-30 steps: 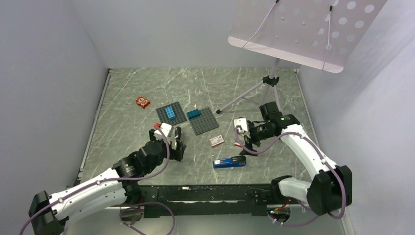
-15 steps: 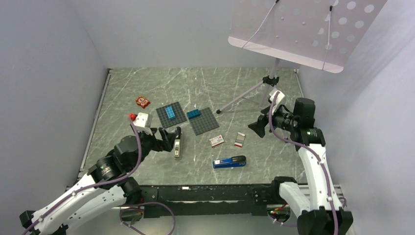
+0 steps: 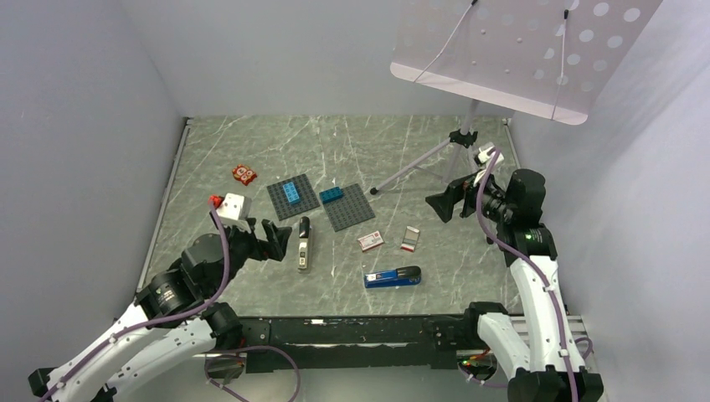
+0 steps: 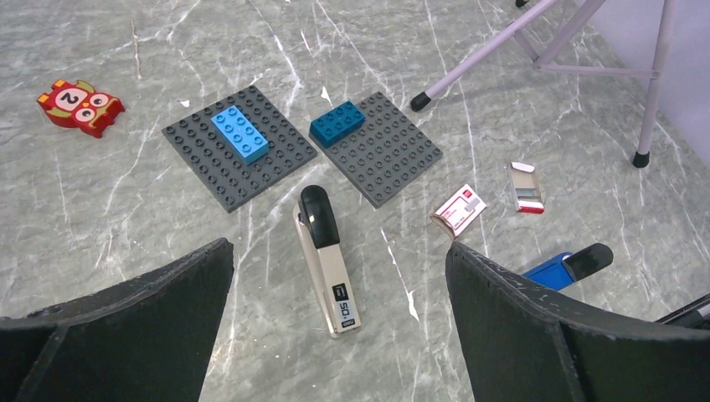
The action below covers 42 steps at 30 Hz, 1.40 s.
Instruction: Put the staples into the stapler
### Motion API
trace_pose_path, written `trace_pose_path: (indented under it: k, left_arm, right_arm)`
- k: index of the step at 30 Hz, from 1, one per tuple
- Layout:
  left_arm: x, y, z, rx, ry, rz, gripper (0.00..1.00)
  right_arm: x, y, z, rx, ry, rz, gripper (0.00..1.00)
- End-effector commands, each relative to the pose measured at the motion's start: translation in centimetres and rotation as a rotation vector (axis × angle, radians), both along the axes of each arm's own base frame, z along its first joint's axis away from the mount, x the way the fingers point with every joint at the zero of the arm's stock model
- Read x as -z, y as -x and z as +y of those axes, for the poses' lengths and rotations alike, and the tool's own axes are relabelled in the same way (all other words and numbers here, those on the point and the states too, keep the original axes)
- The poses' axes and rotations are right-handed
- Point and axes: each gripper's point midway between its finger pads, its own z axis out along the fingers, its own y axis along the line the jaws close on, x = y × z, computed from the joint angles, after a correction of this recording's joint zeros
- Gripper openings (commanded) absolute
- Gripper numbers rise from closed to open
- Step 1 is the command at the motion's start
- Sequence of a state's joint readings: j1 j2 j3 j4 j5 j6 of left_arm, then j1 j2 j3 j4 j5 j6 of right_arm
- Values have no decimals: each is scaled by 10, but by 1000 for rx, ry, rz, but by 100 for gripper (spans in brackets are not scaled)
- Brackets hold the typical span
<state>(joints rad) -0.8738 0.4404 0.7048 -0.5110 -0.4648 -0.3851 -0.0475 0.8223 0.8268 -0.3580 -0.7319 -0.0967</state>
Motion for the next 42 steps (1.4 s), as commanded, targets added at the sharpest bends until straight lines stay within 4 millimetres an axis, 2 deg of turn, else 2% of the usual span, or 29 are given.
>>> trace_pose_path:
  k: [1,6,17,25,42]
  left_arm:
    - [-14,1,6,-11,12,-34,99]
    - [-16,0,8,-17,-8,-35,99]
    - [-4,-1,10,-30,-31,-13,99]
    - [-2,0,12,-36,-19,-22,99]
    - [-12,0,12,-27,-21,-47,99]
  right_arm:
    - [-16,-14,-15,161,-71,-13,100]
    - [-20,-14,-18,192,-80,-24,100]
    - [-13,-12,-17,188,-89,-14,100]
    - [-11,-14,-20,203,-81,-13,100]
    - [-13,-16,-23,236,-88,-12,100]
